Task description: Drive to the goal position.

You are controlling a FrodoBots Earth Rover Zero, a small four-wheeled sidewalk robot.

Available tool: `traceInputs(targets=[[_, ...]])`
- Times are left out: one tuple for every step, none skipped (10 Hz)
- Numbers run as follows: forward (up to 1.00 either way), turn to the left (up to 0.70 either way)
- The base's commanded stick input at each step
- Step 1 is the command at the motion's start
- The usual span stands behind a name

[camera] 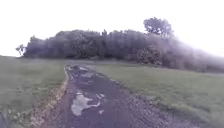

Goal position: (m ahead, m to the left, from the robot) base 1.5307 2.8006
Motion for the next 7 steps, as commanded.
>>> traceInputs(targets=[[0.69, 0.15], [0.69, 0.30], [0.69, 0.18], [0.69, 0.00], [0.69, 0.00], [0.69, 0.00], [0.69, 0.00]])
